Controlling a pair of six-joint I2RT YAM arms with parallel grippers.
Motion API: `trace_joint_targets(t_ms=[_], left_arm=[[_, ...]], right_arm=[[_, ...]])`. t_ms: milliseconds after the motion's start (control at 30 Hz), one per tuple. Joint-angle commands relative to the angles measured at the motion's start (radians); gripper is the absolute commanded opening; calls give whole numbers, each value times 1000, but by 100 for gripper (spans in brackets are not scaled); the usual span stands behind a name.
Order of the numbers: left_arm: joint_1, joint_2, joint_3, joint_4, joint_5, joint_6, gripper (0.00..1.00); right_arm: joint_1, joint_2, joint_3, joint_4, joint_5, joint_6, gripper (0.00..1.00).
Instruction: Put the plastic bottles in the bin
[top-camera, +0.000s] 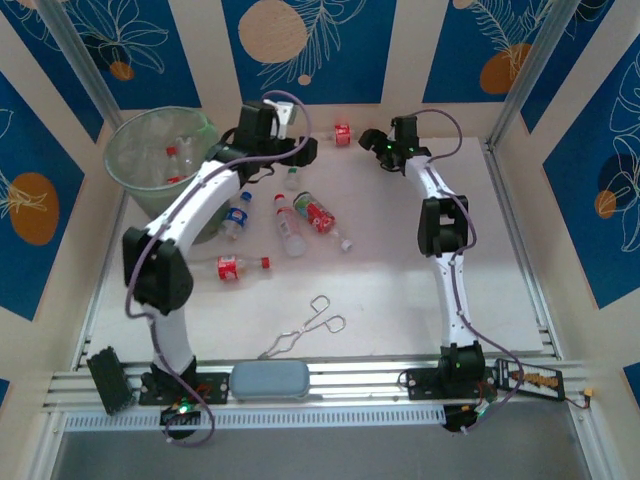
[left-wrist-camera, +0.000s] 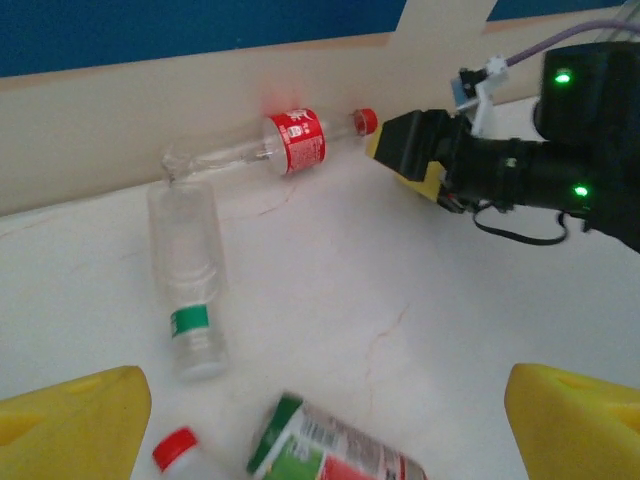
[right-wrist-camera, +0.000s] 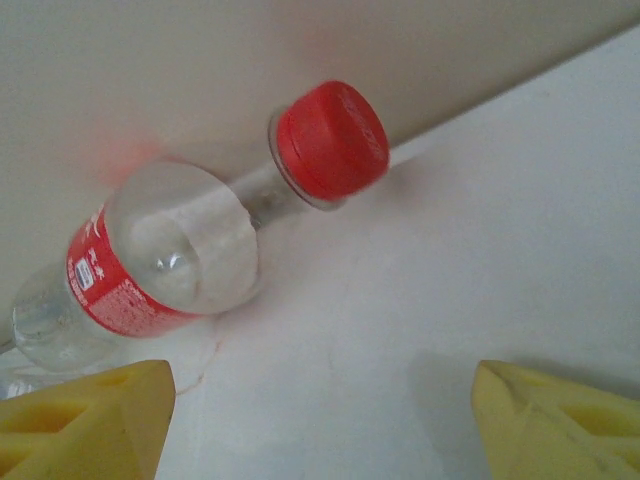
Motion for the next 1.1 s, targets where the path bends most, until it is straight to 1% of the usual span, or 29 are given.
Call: trace_joint_targets(t_ms=[0, 67, 100, 133, 200, 267, 367, 467, 500, 600, 700, 733, 867, 967, 1067], left_arm=[[-2, 175, 172, -83, -57, 45, 92], [2, 294, 317, -148, -105, 54, 95], [6, 342, 362, -161, -113, 54, 95], [10, 389, 405, -167, -117, 52, 98], [21, 459, 461, -148, -123, 43, 99], [36, 522, 493, -78, -124, 19, 99], [62, 620, 574, 24, -93, -39, 99], [93, 738, 681, 149, -6, -122, 99], [100, 773, 723, 176, 5, -146, 100], [121, 879, 845, 215, -5, -202, 100], [153, 920, 851, 236, 13, -296, 99], [161, 929, 851, 233, 41, -314, 99], [156, 935, 843, 204, 110, -300, 100], [151, 953, 836, 282, 178, -350, 100], [141, 989, 848, 371, 182, -404, 100]], right_arm=[[-5, -106, -104, 29, -43, 22, 79], [-20, -160, -174, 41, -67, 22, 79], [-27, -190, -213, 54, -78, 24, 79], [-36, -227, -270, 75, -94, 23, 78], [-48, -302, -375, 119, -116, 18, 78], [-57, -383, -488, 158, -135, 15, 78], [-64, -481, -620, 188, -176, 11, 78], [-61, -572, -725, 189, -196, -16, 78], [-59, -598, -755, 189, -197, -23, 78], [-53, -667, -839, 192, -194, -37, 78], [-45, -706, -880, 182, -194, -42, 78], [-43, -716, -887, 172, -193, -38, 78], [-17, -744, -904, 160, -187, -35, 78], [2, -746, -902, 145, -186, -37, 78], [18, -747, -906, 138, -184, -32, 78]])
